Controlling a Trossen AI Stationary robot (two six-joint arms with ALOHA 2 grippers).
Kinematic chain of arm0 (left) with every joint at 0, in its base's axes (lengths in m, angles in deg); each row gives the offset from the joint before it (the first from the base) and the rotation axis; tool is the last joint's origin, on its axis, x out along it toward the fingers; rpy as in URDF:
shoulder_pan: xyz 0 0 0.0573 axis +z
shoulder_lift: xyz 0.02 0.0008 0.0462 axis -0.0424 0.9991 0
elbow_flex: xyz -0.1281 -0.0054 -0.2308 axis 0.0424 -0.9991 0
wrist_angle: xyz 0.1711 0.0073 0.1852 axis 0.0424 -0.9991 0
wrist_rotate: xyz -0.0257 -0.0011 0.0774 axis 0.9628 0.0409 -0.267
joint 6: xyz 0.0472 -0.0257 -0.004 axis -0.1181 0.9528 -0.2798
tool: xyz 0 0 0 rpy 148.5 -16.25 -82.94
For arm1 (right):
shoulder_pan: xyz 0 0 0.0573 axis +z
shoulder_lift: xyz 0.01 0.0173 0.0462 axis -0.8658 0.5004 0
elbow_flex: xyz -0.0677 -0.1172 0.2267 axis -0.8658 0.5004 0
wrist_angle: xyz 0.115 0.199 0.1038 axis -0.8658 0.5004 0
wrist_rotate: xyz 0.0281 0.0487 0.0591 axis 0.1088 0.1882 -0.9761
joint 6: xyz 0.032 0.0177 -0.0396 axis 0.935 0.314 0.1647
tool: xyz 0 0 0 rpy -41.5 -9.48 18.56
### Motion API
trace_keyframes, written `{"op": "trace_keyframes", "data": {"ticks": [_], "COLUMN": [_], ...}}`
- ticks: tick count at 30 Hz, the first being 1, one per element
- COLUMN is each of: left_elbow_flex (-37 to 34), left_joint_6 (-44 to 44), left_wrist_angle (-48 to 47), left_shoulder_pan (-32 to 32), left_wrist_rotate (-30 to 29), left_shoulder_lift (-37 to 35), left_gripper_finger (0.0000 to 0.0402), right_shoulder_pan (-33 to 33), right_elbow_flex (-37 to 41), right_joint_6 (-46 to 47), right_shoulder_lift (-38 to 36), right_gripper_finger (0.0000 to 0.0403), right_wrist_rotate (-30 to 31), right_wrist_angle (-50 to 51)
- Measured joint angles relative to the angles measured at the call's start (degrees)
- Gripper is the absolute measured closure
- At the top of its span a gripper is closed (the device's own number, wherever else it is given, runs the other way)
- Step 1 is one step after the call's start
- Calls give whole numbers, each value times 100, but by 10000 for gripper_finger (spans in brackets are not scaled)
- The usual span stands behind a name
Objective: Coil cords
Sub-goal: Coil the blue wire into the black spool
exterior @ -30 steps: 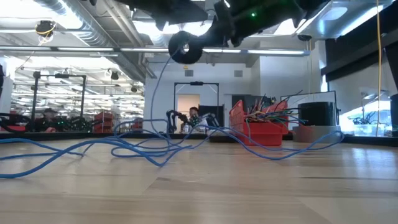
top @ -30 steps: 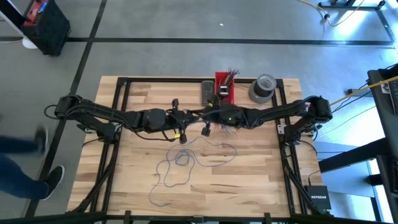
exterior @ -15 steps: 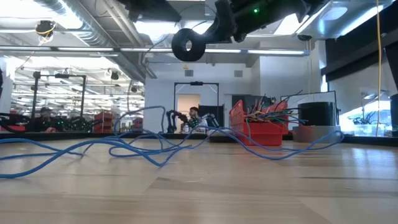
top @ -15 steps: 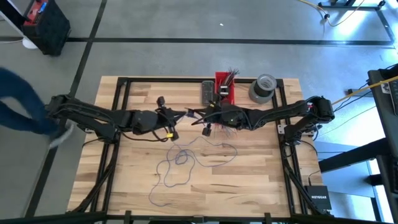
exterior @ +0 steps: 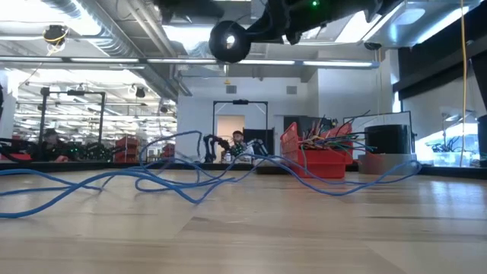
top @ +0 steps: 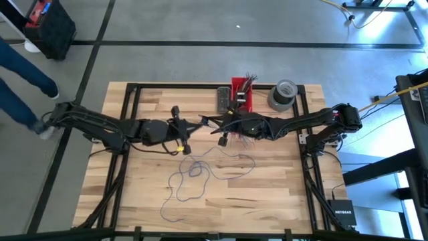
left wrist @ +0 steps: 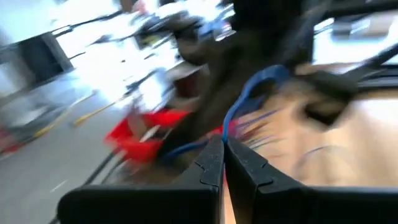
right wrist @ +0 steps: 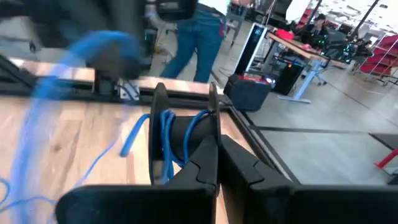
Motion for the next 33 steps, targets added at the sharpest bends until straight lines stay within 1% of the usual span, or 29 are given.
{"op": "trace_keyframes", "data": {"ticks": [3,7,13,17,20,24,27,33], "left_elbow_flex": [4,4,3,3,3,3,1,1], "left_joint_6": [-83,-173,-228,-168,-111,-65,-16,76], "left_wrist_angle": [207,352,220,-103,-392,-775,-853,-1100], "left_shoulder_pan": [-113,-94,208,446,568,636,636,627], "left_wrist_rotate": [372,443,431,408,158,-321,-496,-518], "left_shoulder_lift": [90,306,526,532,532,524,457,212], "left_gripper_finger": [396,396,396,396,396,396,396,396], "right_shoulder_pan": [-2,-2,1,75,264,598,808,980], "right_elbow_flex": [0,4,4,2,2,0,0,0], "right_joint_6": [6,11,12,66,35,2,-108,-407], "right_shoulder_lift": [-2,-3,-295,-668,-964,-1357,-1523,-1574], "right_gripper_finger": [395,395,395,395,395,395,395,395], "right_wrist_rotate": [115,182,-149,-429,-459,-438,-219,408], "right_wrist_angle": [-76,-606,-1255,-1194,-871,28,687,1937]}}
